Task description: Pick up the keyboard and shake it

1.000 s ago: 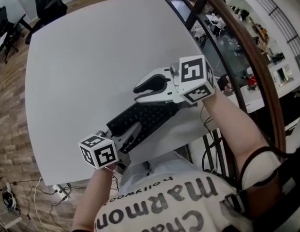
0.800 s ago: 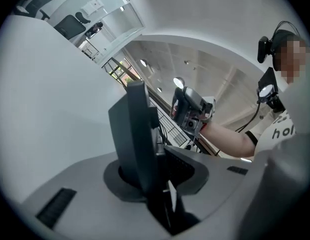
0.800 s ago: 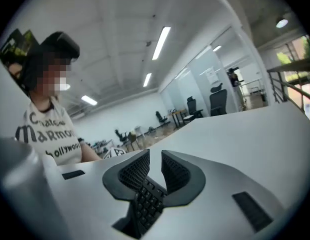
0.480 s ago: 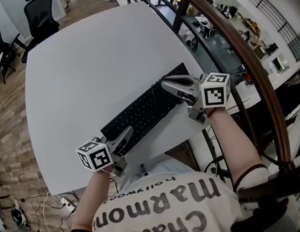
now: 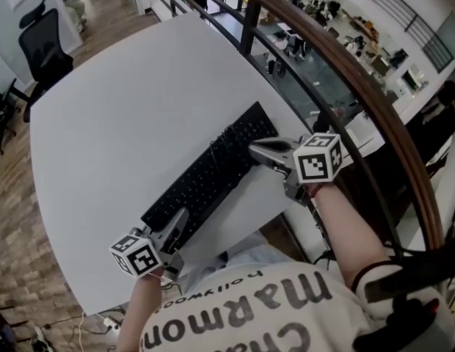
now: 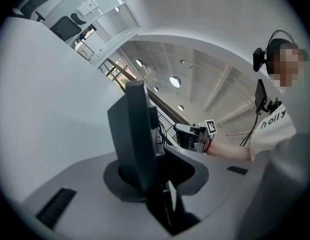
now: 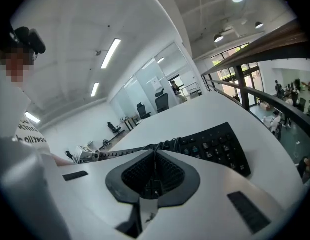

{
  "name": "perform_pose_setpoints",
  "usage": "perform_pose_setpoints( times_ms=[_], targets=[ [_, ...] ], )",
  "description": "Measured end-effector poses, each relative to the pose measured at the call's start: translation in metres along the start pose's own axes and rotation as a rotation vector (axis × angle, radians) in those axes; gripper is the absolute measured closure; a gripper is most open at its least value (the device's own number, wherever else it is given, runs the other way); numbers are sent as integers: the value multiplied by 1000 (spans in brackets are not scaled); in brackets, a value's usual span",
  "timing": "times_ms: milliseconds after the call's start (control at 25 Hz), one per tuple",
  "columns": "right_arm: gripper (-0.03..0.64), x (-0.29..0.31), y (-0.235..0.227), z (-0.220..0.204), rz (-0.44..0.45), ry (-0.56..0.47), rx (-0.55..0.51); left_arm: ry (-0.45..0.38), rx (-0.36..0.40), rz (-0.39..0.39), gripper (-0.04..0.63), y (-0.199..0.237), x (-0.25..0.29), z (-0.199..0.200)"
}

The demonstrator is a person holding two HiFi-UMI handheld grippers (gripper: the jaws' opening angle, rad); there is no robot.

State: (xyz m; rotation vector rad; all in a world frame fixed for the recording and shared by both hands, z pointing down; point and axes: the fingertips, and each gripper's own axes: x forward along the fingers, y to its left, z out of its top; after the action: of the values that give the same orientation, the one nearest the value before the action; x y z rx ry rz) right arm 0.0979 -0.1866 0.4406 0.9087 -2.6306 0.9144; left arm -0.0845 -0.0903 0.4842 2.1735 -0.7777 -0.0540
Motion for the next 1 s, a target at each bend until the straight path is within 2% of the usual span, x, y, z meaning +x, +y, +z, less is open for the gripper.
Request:
perform_pose_setpoints(
  times_ms=[200,320,400,480,560,760,1000],
  targets=[
    [572,0,-21,-8,-100,18,8,7,12,-13,502,12,-26,-4],
    [571,-9,-48,-4,-162,66,-51,24,10,-11,502,9,-26,-3],
    [569,-10,-64,2,-173,92,-70,31,21,-11,502,8,-31,-2],
    [539,-8,-74,8,-146,113,-58,39,37,-9,502,8,-36,-2],
    [382,-4,-81,13,-99,143,-52,45,56,-7,502,7,-40,-1],
    [357,4,-99,24,-2,219,-93,59,85,-9,502,3,-38,3],
    [348,20,-109,23,118,282,-83,76,80,5,499,2,-40,3]
  ],
)
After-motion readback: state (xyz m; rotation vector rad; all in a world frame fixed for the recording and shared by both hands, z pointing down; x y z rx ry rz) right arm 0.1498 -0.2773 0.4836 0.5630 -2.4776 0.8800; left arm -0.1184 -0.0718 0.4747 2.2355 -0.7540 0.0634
